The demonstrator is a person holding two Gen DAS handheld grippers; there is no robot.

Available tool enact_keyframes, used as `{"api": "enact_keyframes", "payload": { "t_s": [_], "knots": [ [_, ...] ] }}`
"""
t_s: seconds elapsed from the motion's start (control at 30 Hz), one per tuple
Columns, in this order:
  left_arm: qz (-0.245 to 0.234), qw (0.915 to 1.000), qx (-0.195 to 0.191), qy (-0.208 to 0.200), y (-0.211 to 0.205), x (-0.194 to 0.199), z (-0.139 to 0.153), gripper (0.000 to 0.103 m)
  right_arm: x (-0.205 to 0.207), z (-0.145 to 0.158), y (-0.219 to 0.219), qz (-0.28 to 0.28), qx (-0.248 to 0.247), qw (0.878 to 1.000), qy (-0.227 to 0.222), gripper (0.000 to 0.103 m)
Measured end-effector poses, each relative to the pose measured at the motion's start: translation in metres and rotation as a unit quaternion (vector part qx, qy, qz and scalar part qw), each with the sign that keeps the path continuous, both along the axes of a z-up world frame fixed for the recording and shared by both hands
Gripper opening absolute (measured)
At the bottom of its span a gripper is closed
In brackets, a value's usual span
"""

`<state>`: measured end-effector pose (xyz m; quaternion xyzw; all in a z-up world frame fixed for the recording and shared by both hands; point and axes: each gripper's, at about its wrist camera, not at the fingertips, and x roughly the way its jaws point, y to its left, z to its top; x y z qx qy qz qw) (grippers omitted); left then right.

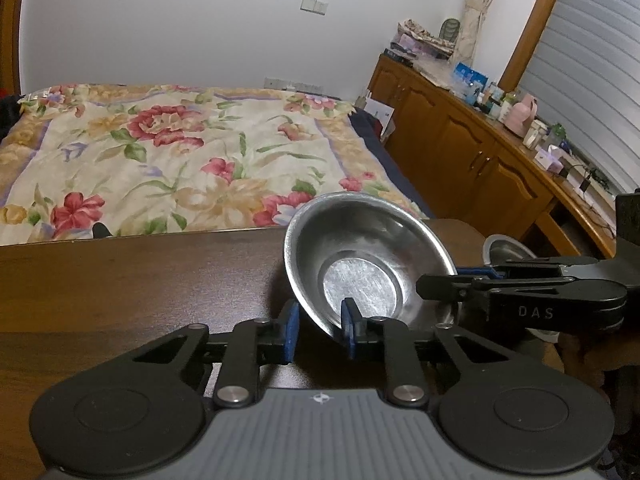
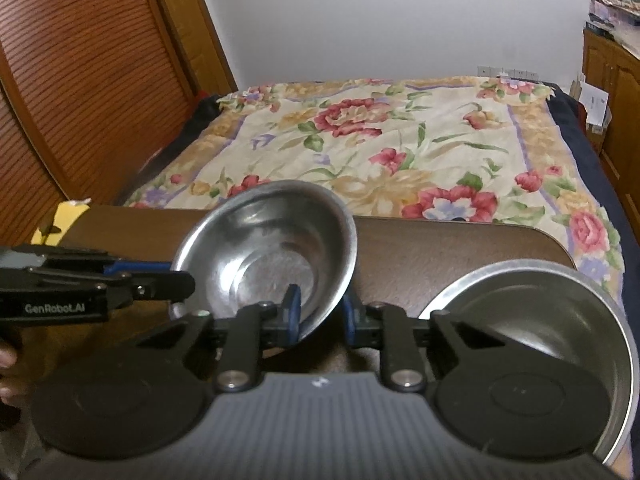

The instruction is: Organize plates and bowls

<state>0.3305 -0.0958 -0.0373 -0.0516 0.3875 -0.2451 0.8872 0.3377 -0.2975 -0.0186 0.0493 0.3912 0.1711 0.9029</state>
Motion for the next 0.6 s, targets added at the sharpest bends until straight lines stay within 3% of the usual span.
{"api": "enact_keyframes", "payload": {
  "t_s": [0.6],
  "knots": [
    [-0.02, 0.9971, -0.017, -0.071, 0.011, -0.053, 0.064, 0.024, -0.045, 0.059, -0.007, -0.001, 0.027, 0.998, -0.058, 0.023]
  ]
}}
